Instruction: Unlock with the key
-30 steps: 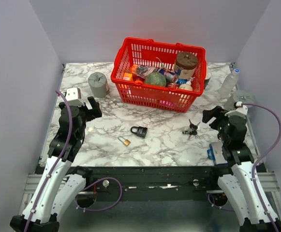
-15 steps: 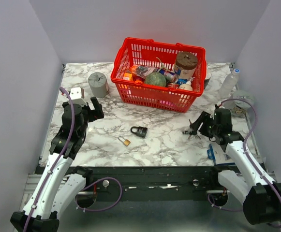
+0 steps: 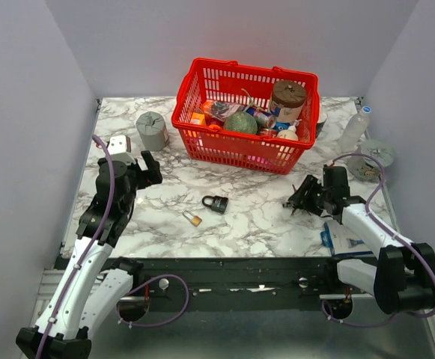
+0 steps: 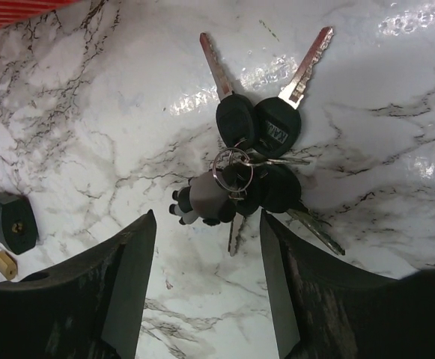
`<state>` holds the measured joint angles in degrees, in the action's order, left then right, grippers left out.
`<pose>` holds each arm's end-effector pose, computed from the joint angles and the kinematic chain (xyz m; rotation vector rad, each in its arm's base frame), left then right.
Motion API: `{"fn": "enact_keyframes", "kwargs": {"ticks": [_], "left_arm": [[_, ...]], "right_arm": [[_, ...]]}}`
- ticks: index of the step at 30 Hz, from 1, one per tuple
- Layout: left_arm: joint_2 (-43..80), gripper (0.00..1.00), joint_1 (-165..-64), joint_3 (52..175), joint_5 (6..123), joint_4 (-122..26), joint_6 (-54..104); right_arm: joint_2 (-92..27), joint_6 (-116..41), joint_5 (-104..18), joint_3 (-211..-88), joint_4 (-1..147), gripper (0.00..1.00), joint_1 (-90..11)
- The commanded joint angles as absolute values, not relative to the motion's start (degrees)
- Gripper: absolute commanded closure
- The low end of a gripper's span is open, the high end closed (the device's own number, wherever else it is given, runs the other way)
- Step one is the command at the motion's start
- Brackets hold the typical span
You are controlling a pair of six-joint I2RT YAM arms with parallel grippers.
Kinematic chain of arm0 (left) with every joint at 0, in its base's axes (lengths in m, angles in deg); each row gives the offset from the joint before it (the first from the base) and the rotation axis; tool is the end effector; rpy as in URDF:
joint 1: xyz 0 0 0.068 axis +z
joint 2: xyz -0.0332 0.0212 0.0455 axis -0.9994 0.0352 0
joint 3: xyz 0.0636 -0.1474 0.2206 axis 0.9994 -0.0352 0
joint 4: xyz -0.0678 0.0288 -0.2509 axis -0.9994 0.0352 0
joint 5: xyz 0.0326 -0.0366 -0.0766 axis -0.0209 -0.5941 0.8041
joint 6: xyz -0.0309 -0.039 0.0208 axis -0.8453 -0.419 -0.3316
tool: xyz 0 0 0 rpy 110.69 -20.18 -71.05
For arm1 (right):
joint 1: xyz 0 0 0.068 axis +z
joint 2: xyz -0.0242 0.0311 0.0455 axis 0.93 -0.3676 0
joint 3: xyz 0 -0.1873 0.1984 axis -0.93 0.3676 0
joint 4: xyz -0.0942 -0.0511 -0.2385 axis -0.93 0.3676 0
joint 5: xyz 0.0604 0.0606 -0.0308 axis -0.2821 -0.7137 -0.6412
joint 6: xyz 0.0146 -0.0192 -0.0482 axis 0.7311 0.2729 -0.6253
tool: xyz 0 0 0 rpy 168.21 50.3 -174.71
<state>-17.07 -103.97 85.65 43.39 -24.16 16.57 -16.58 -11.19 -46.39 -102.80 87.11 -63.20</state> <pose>0.1557 -0.0364 0.3316 -0.2258 1.8468 -0.2357 0.2093 0.0260 0.1710 0.5236 2.4570 0.5201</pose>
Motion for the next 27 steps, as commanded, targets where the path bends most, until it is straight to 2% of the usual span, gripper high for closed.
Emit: {"fn": "enact_keyframes", "kwargs": {"ticks": [1,19,27], "left_arm": [[-17.1,0.01,-104.4,86.5,44.5,-23.6,16.0],[-15.8,0.01,-104.6,86.6,44.1,-23.3,15.5],[-15.6,0.01,-104.8,86.5,44.3,-23.3,15.4]], "right_arm": [[-18.9,-9.8,-47.2,-104.2,84.4,0.36,-63.1],[-23.4,-8.4,-38.7,-105.4,83.8,0.39,-58.0],[-22.6,-7.9,-31.9,-106.5,83.1,0.46,-57.4]]}}
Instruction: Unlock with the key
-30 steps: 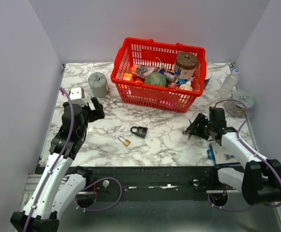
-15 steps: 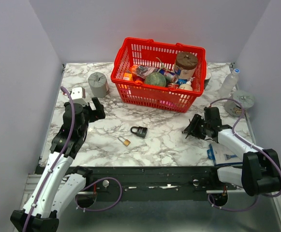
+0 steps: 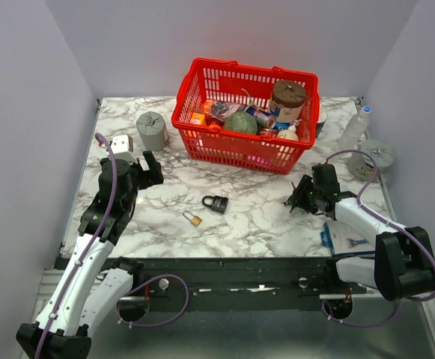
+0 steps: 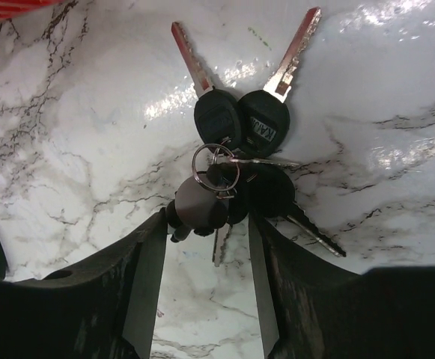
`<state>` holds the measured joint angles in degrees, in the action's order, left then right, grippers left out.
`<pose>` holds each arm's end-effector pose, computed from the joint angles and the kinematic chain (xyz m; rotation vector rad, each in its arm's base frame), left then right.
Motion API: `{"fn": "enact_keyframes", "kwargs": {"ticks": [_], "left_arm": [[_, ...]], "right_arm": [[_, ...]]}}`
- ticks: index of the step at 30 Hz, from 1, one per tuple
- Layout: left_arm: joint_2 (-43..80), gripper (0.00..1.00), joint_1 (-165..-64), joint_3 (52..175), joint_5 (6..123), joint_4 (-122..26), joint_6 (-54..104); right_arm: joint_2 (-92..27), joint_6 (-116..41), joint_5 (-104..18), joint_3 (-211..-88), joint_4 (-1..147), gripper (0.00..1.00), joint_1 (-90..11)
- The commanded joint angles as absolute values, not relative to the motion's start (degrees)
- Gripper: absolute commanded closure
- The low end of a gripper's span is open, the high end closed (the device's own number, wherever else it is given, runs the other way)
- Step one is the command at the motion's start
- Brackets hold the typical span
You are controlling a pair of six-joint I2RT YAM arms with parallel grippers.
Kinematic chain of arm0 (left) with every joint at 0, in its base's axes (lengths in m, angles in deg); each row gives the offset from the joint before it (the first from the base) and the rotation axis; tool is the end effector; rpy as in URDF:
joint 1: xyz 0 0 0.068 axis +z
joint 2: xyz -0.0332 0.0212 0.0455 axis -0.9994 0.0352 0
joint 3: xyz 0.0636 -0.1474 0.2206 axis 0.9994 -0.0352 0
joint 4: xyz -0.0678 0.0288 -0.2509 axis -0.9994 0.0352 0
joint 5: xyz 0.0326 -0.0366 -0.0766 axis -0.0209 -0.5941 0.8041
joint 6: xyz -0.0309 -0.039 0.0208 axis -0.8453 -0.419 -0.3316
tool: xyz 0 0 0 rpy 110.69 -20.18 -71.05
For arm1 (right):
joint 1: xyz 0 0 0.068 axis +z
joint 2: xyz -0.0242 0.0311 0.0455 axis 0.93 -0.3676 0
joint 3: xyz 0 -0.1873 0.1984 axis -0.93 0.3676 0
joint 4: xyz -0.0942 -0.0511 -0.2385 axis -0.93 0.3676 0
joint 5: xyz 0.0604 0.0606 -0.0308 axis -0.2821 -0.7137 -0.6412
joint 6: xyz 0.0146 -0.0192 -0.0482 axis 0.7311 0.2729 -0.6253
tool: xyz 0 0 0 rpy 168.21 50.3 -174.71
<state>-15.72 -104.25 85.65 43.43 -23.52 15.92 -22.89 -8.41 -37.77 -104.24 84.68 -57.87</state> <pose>0.1600 -0.0385 0.3271 -0.2300 1.8807 -0.2359 0.2214 0.0428 0.1590 0.5428 2.4865 0.3799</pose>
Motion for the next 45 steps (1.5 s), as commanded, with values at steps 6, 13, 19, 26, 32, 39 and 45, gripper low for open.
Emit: {"fn": "enact_keyframes", "kwargs": {"ticks": [6,13,19,26,32,39,45], "left_arm": [[-15.5,0.01,-104.9,86.4,44.3,-23.5,15.4],[-15.2,0.01,-105.0,86.4,44.8,-23.5,15.5],[-14.6,0.01,-105.1,86.4,44.7,-23.5,15.5],[-13.6,0.01,-105.2,86.4,47.0,-23.7,16.5],[-14.2,0.01,-105.2,84.9,56.0,-26.5,19.5],[-12.6,0.01,-105.2,83.7,64.3,-29.0,21.8],[-10.8,0.01,-105.2,83.5,67.5,-29.9,22.5]], "right_arm": [[-24.0,-8.3,-29.2,-107.9,82.7,0.57,-56.6],[-27.6,-9.0,-28.1,-109.4,81.7,0.61,-56.0],[-29.8,-9.5,-26.0,-110.7,80.8,0.63,-54.2],[-29.5,-9.8,-27.2,-110.4,80.7,0.99,-53.8],[-22.2,-14.1,-33.0,-110.2,80.8,0.99,-53.8],[-16.3,-19.6,-45.9,-111.6,85.6,0.99,-53.7],[-15.3,-26.3,-44.8,-110.7,88.5,0.99,-53.1]]}}
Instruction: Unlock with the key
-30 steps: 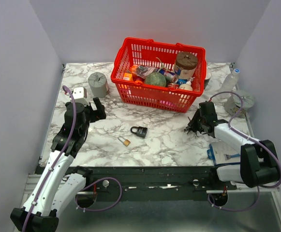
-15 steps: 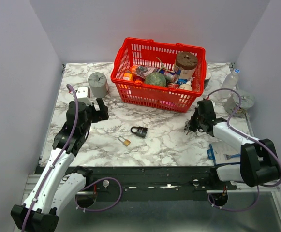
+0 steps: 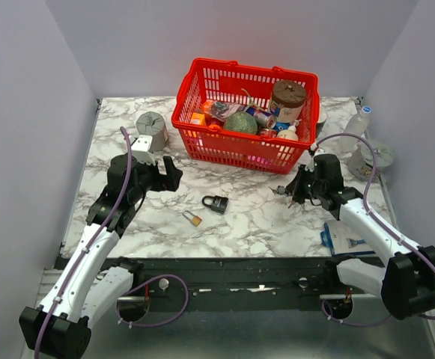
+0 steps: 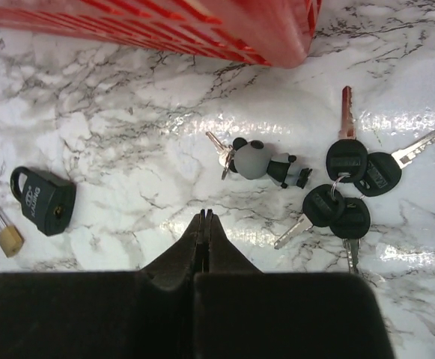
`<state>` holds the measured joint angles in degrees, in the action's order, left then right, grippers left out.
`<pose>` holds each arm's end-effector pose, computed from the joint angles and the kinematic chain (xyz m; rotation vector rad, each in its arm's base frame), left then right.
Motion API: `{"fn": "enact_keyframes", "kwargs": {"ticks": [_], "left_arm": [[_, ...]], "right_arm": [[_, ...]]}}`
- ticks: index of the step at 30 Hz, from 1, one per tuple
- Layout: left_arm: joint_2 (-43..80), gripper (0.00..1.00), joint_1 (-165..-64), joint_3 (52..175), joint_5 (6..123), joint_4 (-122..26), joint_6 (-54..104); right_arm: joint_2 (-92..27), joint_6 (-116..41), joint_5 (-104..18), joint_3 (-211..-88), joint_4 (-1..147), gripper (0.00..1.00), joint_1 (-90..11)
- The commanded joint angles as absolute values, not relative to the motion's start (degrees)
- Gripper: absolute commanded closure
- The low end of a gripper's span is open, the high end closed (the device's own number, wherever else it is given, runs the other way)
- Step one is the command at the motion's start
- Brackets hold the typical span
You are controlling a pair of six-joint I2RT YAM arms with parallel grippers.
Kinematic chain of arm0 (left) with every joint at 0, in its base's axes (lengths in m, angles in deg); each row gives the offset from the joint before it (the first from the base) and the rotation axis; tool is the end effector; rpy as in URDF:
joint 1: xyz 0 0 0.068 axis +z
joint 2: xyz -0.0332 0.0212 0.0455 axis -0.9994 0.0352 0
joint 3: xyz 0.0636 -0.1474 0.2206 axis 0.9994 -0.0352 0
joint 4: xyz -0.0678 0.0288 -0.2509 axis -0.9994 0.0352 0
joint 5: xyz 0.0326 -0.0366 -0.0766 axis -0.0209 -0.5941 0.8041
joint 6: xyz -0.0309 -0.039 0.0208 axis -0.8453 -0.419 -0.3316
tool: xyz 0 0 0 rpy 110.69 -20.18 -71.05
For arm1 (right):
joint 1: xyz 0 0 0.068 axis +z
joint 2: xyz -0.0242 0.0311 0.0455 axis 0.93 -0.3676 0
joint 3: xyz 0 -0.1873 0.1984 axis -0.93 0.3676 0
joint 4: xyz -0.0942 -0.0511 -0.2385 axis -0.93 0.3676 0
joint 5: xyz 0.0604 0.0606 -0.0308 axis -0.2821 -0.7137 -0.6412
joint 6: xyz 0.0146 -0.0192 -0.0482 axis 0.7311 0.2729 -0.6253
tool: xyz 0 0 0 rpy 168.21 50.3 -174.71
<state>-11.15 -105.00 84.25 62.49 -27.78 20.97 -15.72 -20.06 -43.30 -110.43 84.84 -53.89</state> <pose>0.1756 -0.0578 0.3137 0.0924 1.9529 -0.4914 0.2252 0.0635 0.2188 0.1237 2.3144 0.5077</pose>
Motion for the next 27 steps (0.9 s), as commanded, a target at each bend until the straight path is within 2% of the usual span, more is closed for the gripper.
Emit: {"fn": "enact_keyframes", "kwargs": {"ticks": [1,4,5,7,8,10,16,27], "left_arm": [[-10.9,0.01,-105.2,83.4,68.5,-30.3,23.0],[-10.9,0.01,-105.2,83.1,68.9,-31.0,23.2],[-10.9,0.01,-105.2,83.0,69.1,-31.1,23.4],[-10.5,0.01,-105.2,83.0,69.3,-31.1,23.4],[-10.5,0.01,-105.2,83.1,69.4,-31.2,23.4],[-10.1,0.01,-105.2,83.1,69.3,-31.1,23.4],[-9.6,0.01,-105.2,83.2,69.5,-30.9,23.5],[-9.6,0.01,-105.2,83.4,70.9,-31.3,23.2]], "right_arm": [[-15.9,-26.6,-43.8,-110.8,88.6,0.97,-52.2],[-18.6,-26.4,-40.8,-111.0,87.9,0.79,-50.7],[-19.6,-26.2,-40.8,-111.5,88.0,0.68,-50.7],[-21.3,-24.4,-40.0,-112.5,87.6,0.58,-50.7],[-22.6,-23.9,-39.6,-112.6,86.6,0.48,-50.7],[-24.1,-20.9,-37.0,-113.2,86.2,0.41,-50.7],[-29.1,-21.3,-32.1,-114.6,84.4,0.36,-50.7],[-39.5,-22.3,-34.3,-123.5,82.5,0.35,-50.7]]}}
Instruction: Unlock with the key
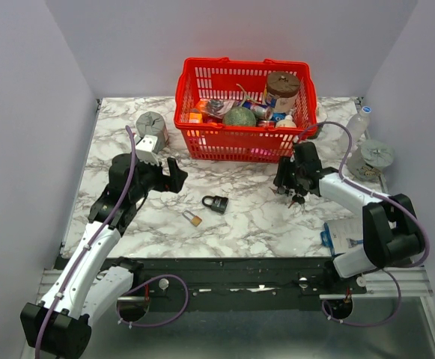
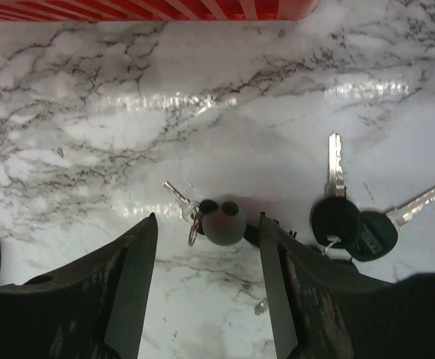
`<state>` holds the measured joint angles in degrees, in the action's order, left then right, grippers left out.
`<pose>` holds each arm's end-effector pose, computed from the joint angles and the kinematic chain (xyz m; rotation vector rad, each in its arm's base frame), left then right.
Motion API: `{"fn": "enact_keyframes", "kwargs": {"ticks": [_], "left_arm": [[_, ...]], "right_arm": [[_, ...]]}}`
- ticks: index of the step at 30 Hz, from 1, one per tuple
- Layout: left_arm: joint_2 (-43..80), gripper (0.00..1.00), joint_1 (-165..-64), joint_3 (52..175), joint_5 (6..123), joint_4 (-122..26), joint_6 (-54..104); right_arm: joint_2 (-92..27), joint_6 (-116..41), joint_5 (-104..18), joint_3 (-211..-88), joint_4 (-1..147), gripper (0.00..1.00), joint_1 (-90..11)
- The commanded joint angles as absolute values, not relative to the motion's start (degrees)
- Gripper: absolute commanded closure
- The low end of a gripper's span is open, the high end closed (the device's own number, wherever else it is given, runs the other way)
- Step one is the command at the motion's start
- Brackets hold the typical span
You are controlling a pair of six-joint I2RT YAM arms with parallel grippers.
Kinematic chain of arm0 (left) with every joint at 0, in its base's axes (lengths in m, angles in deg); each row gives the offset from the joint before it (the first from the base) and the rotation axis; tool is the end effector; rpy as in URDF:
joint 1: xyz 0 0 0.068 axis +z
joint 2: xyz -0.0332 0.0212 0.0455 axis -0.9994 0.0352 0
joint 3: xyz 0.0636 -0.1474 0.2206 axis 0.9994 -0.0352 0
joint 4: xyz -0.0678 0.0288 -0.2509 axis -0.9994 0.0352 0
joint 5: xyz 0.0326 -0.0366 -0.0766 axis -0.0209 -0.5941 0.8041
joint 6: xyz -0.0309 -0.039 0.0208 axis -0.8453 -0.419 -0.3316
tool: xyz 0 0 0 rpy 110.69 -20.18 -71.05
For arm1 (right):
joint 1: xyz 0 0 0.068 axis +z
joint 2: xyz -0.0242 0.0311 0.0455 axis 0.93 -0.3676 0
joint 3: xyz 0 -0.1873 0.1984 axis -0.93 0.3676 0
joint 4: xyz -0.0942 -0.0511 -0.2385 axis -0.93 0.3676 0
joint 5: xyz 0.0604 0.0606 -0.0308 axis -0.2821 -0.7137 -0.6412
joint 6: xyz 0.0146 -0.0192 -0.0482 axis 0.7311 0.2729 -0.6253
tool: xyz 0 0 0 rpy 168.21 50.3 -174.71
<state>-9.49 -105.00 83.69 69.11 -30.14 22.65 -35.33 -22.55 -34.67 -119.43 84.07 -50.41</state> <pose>0.1809 -0.0637 0.3099 0.2004 1.9479 -0.5827 0.2776 0.0898 0.1858 0.0877 2.4653 0.2900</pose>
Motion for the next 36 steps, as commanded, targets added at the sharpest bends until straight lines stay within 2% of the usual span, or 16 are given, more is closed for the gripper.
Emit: {"fn": "enact_keyframes", "kwargs": {"ticks": [1,11,24,36], "left_arm": [[-9.6,0.01,-105.2,83.4,70.9,-31.3,23.3],[-10.4,0.01,-105.2,83.6,71.7,-31.0,22.9],[-11.8,0.01,-105.2,83.6,71.3,-30.6,22.5],[-12.0,0.01,-105.2,83.6,71.2,-30.5,22.3]], "right_arm": [[-40.1,-22.5,-34.1,-125.1,82.8,0.35,-50.7],[-41.3,-24.9,-35.0,-124.9,88.3,0.32,-50.7],[-42.5,-24.8,-43.7,-123.0,89.7,0.33,-50.5],[-37.4,-20.0,-47.6,-117.5,91.0,0.34,-46.9]]}}
